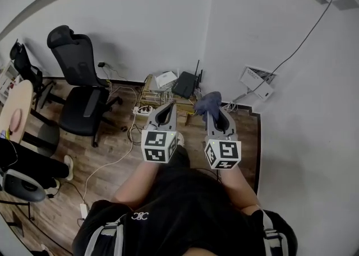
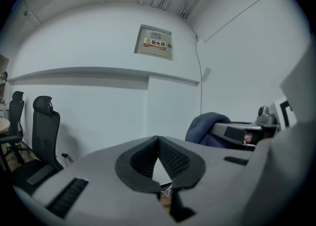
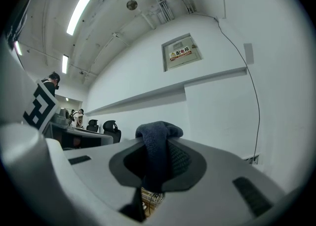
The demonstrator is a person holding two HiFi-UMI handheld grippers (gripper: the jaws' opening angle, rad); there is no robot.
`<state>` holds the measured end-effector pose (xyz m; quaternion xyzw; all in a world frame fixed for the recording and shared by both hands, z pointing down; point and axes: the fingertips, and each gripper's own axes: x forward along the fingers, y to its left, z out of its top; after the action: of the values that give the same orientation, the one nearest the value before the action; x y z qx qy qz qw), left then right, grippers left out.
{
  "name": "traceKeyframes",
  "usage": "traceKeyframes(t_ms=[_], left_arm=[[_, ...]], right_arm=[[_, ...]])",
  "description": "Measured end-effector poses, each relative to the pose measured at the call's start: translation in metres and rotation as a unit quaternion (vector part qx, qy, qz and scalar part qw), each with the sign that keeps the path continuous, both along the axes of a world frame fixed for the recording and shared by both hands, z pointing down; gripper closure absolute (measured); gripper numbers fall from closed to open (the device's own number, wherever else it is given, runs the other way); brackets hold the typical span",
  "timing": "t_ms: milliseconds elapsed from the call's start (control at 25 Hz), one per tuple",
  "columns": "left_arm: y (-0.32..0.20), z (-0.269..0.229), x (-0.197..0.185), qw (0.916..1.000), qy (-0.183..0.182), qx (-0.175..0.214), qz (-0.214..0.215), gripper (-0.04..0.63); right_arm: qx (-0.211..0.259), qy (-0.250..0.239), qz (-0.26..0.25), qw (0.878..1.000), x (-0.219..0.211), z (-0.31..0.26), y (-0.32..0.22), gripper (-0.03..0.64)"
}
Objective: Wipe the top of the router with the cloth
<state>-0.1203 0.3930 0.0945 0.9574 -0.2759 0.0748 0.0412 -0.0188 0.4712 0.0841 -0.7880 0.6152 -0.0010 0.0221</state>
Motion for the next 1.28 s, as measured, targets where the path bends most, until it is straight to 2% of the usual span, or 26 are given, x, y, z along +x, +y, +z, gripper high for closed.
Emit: traceKeyframes(t_ms=[160,320,640,1040,1280], left_arm=[[-0.025,0.011,0.019,0.9999,-0.001,-0.017,0.003,0.597],[-0.059,0.015,0.038,0.9998,-0.003,-0.020,0.003,0.597],[-0.130,0.017,0.070,0.9997,-0.003,-0.023,-0.002,0.597],[-0.225,0.014,0.121,0.9995,0.000,-0.032,-0.005,0.597],[-0.288,0.006,0.152,0.9996,-0.004,-0.026,-0.011,0.597]], right_arm=[[-0.012,-0.005,0.000,1.000,0.017,0.008,-0.028,0.580],[-0.019,0.010,-0.003,1.000,0.028,0.011,-0.062,0.580],[-0.022,-0.007,0.000,1.000,0.066,0.019,-0.133,0.580],[-0.036,0.003,0.031,0.999,0.133,0.018,-0.231,0.580],[-0.035,-0.017,0.028,0.999,0.171,0.018,-0.289,0.580]])
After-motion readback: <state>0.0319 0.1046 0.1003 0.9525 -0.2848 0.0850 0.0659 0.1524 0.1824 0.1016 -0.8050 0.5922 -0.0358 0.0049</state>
